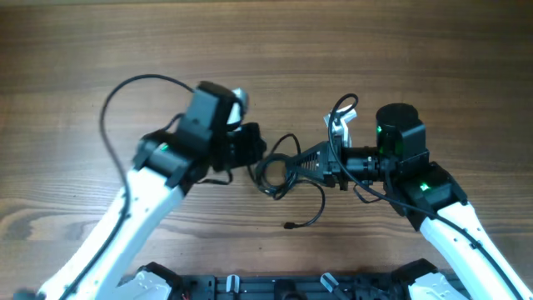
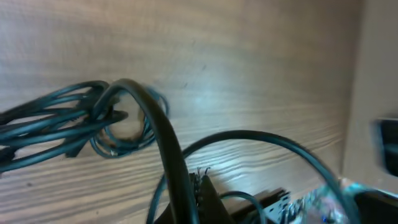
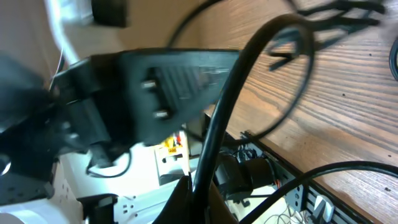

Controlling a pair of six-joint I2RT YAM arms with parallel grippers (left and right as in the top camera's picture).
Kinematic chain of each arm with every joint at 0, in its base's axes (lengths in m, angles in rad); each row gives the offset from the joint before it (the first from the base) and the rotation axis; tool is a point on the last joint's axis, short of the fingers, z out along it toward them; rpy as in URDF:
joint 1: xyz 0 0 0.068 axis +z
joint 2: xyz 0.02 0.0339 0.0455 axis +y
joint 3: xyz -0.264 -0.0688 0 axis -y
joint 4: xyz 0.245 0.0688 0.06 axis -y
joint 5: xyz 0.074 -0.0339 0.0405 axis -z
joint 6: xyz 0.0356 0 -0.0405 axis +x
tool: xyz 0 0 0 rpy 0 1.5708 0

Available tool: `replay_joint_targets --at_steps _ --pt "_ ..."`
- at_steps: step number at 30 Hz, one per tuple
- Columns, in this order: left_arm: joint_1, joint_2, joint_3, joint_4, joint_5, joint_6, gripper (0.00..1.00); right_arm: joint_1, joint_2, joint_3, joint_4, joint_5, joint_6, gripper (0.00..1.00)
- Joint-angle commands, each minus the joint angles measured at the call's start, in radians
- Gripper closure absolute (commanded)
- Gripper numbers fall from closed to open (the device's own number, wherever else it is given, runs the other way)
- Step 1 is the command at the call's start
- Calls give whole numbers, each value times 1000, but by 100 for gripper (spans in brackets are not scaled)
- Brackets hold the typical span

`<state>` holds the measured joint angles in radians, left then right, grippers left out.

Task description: Untangle cables

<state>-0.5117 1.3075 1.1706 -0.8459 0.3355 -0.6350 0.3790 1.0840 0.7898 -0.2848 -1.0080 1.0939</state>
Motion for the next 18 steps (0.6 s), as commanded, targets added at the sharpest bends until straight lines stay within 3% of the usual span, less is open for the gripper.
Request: replay_joint_targets --at_steps 1,9,11,13,18 --pt "-41 89 23 18 82 -24 96 3 8 8 -13 6 -21 96" --pt "-26 34 23 131 145 62 96 3 8 8 -19 23 -48 96" --pt "-47 43 20 113 92 94 96 3 8 8 -19 45 -47 96" --pt "-103 89 14 55 -53 69 96 3 8 8 -20 72 -47 96" --pt "-143 133 14 56 -71 68 96 3 8 8 -33 72 -47 96"
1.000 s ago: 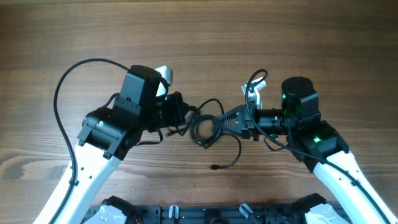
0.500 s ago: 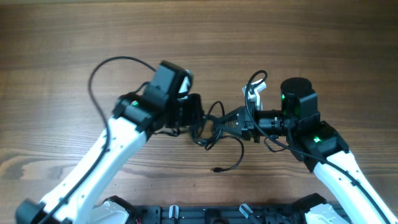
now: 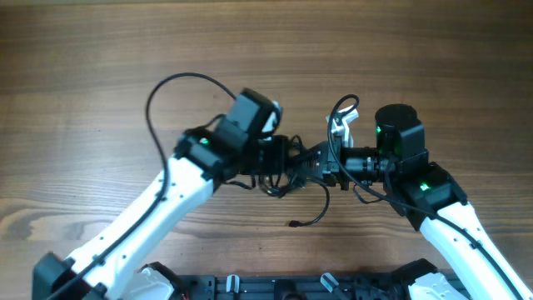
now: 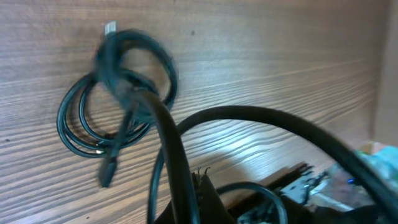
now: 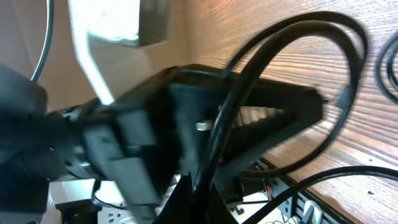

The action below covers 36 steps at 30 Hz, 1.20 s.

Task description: Untangle cables

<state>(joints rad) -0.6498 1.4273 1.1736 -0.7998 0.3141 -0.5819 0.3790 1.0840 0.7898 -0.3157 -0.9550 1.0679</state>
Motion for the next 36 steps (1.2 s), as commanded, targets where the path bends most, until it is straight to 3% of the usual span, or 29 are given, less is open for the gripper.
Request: replay_joint_targets --at_steps 1,9,12,18,26,36 --pt "-4 6 13 13 -50 16 96 3 8 8 -8 20 -21 96" --pt "32 -107 16 5 -56 17 96 3 8 8 -19 46 -21 95" --pt "49 -126 16 -52 -120 16 95 3 8 8 -23 54 -21 96" --pt "59 -118 16 -134 -195 12 91 3 11 8 -86 164 -21 96" --pt "59 -105 16 -182 -370 -112 92 3 48 8 -97 182 -22 96" --pt "90 -56 16 -223 -387 -116 96 3 108 8 -100 190 -76 96"
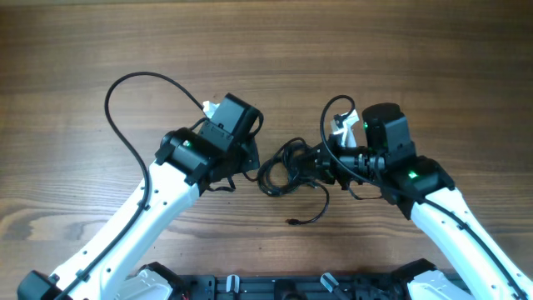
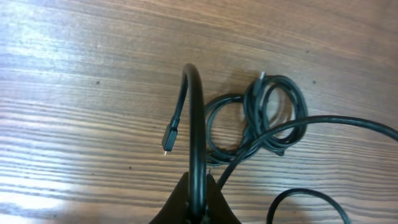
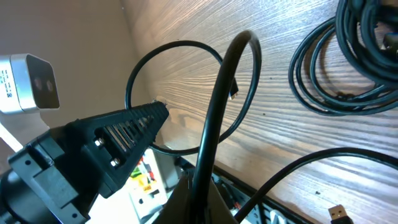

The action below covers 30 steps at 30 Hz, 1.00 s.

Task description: Untangle cables

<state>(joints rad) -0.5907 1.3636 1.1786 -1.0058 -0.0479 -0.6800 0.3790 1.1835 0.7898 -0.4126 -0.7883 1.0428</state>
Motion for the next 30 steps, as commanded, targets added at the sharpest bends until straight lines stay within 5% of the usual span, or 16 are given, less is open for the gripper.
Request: replay_joint_targets --at_steps 1,14,30 --pt "42 8 11 -23 -25 -18 96 3 9 8 -6 34 -49 95" --pt "97 8 11 -69 -16 -18 96 3 9 8 -55 495 -119 96" --pt "124 8 10 -114 -54 -66 96 3 8 8 -151 492 -205 96"
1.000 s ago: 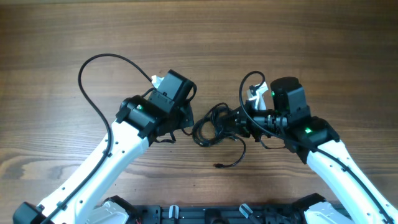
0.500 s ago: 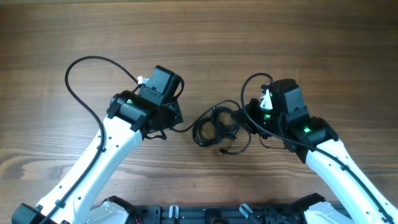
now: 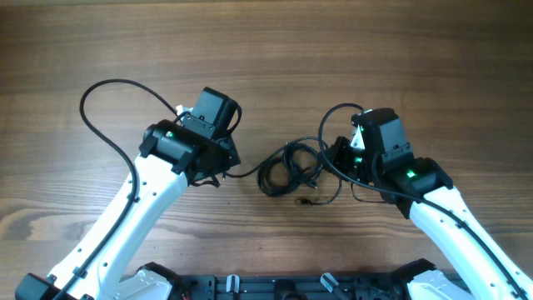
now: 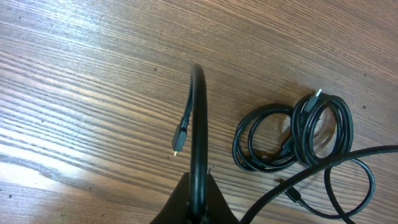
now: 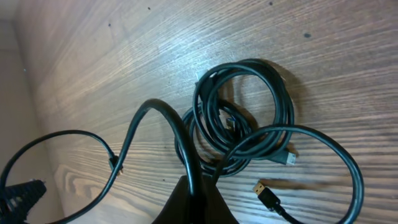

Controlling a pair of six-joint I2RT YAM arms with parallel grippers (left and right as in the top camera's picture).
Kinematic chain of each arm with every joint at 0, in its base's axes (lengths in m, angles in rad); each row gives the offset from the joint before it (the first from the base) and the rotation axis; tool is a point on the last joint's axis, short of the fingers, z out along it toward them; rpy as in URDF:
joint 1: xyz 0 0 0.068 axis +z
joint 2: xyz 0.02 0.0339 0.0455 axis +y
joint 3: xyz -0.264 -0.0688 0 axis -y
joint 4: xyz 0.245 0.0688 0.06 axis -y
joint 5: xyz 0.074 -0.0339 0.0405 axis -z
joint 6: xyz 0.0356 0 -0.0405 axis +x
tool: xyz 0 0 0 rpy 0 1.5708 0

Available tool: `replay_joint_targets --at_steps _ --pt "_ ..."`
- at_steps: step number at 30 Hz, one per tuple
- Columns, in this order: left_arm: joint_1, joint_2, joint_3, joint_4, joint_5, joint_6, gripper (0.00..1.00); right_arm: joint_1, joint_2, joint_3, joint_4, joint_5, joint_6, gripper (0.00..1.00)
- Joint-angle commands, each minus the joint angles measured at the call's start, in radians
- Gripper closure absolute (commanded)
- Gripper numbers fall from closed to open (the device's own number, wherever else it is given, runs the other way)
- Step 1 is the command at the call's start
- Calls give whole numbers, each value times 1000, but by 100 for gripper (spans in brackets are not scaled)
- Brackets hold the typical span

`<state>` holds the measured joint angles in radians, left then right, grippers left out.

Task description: Untangle cables

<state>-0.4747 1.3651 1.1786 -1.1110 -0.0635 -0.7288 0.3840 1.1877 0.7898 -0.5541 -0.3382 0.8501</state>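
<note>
A bundle of black cables (image 3: 287, 169) lies coiled on the wooden table (image 3: 266, 50) between my two arms. In the left wrist view the coil (image 4: 292, 134) is to the right. My left gripper (image 4: 198, 186) is shut on a black cable (image 4: 198, 112) that arches up and ends in a small plug (image 4: 179, 140). From above, the left gripper (image 3: 223, 162) sits left of the bundle and the right gripper (image 3: 336, 158) just right of it. The right gripper (image 5: 196, 186) is shut on a black cable (image 5: 163, 111) beside the coil (image 5: 242, 118). A loose USB plug (image 5: 267, 194) lies near it.
A long black lead (image 3: 104, 117) loops out from the left arm over the table. A smaller loop (image 3: 333, 121) rises by the right wrist. The dark frame of the arm bases (image 3: 275, 287) runs along the near edge.
Both grippers have drawn back from the bundle, the left one to the left and the right one to the right. The loose plug in front of the bundle now lies closer to the coil.
At first the grippers flanked the bundle, each shut on a cable. Then the left arm was further right, over the bundle and against the right gripper. After that it was back on the left, and now both grippers stand wider apart with the coil between them.
</note>
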Motion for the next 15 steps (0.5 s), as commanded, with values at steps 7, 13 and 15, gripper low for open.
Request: replay_joint_targets --at_steps 7,13,15 --pt "7 6 10 -8 -39 -17 96 -2 4 8 -32 1 -13 93" --pt "8 6 10 -7 -39 -21 96 -2 4 8 -33 -3 -13 87" --pt "7 6 10 -7 -39 -21 96 -2 4 8 -33 -3 -14 82"
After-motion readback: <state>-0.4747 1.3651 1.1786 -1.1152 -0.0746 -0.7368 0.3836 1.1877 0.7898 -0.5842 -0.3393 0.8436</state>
